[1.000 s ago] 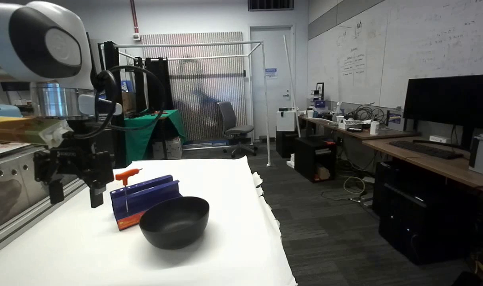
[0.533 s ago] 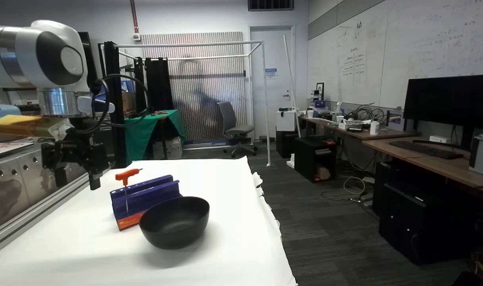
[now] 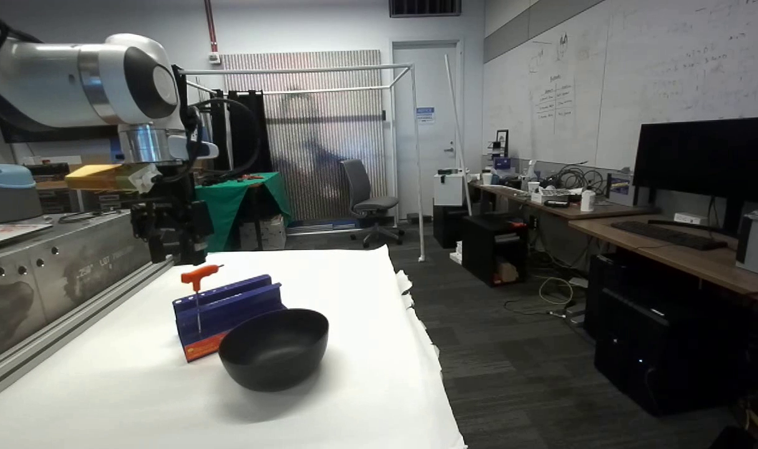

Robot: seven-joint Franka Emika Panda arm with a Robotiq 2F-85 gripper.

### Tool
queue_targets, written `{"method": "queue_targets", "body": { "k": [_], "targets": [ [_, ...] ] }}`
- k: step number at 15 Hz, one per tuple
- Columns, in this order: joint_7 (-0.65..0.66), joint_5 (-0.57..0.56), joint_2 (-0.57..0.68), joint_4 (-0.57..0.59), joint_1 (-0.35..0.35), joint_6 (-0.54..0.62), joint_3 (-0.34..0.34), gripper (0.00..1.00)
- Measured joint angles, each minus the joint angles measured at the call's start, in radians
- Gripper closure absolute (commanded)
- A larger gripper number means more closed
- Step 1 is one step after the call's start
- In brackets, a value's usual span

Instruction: Put the orange object into the bowl.

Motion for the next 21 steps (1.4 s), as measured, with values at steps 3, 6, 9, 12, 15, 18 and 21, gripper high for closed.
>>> {"method": "queue_targets", "body": {
  "k": [3,6,9,12,15,18,21],
  "targets": [
    [-0.002,0.001,0.056,0.084,-0.002,-0.058,-0.027,0.0],
    [-0.019,0.014,0.112,0.153,-0.006,-0.114,-0.036,0.0],
    [-0.045,0.031,0.163,0.204,-0.006,-0.158,-0.037,0.26],
    [-0.07,0.042,0.201,0.236,-0.006,-0.181,-0.037,0.49],
    [-0.095,0.045,0.216,0.244,-0.006,-0.187,-0.037,0.73],
    [-0.123,0.045,0.216,0.245,-0.005,-0.187,-0.036,0.89],
    [-0.165,0.047,0.211,0.243,-0.004,-0.188,-0.031,0.86]
  ]
}}
